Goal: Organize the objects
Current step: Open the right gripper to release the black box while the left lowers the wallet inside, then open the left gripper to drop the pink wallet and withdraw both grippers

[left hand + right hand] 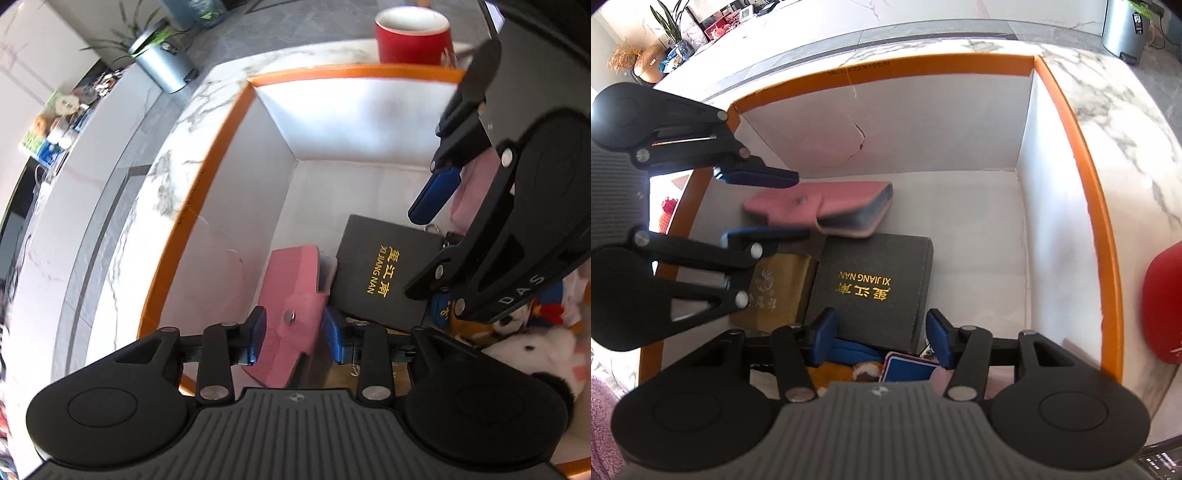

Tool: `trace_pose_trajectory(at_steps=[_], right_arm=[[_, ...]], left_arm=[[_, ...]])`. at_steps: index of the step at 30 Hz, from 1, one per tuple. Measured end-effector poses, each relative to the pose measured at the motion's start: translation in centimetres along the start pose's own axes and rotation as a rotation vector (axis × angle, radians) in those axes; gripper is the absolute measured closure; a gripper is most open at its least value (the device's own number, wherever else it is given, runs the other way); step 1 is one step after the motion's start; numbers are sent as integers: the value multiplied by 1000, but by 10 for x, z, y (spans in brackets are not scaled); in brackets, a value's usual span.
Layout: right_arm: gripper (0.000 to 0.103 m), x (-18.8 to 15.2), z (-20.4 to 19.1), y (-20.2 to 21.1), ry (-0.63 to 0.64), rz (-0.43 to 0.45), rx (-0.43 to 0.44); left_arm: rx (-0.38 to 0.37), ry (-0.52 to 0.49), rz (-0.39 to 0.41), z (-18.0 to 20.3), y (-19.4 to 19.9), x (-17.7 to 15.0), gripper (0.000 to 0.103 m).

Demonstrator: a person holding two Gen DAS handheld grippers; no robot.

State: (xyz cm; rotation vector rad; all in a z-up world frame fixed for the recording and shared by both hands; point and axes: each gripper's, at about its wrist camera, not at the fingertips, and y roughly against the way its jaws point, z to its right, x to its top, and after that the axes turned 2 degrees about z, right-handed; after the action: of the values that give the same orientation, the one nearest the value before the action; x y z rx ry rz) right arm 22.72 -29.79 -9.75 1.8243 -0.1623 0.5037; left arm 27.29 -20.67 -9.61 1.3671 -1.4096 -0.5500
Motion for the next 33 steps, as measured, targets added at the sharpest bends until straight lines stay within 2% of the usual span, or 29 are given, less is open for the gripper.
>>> trace_pose_trajectory(at_steps=[6,7,9,11,13,15,18,21,22,25,29,33], right_arm=[[47,0,-11,3,29,13,-17],[47,0,-13,1,32,10,-19],[54,0,-16,-2,35,0,-28],[55,0,-20,-5,39,-7,-39],[55,-1,-23,-5,45,-9,-46],[55,-2,-27,-5,50,-7,-60],[55,3,-29,1,67,14,-88],[55,-3,-22,14,83,35,-107],[55,10,-1,21,89,49,-108],[55,0,-5,48,114,110,-93],[55,5,-21,74,143,217,-44],[55,14,-64,98,223,291,12]], left_arm=[[-41,132,-10,-14,5,-2,62],[-31,142,-20,-15,2,-2,62],[11,151,-64,-16,-6,-2,71],[68,118,-83,-12,-8,-2,80],[84,97,-88,-8,-8,-1,80],[59,108,-69,-8,-2,-2,80],[70,137,-32,-8,12,-7,80],[43,211,12,-11,36,-16,80],[32,237,25,-13,42,-19,80],[-4,307,94,-20,66,-31,80],[3,397,149,-28,100,-49,79],[46,439,142,-44,116,-74,74]])
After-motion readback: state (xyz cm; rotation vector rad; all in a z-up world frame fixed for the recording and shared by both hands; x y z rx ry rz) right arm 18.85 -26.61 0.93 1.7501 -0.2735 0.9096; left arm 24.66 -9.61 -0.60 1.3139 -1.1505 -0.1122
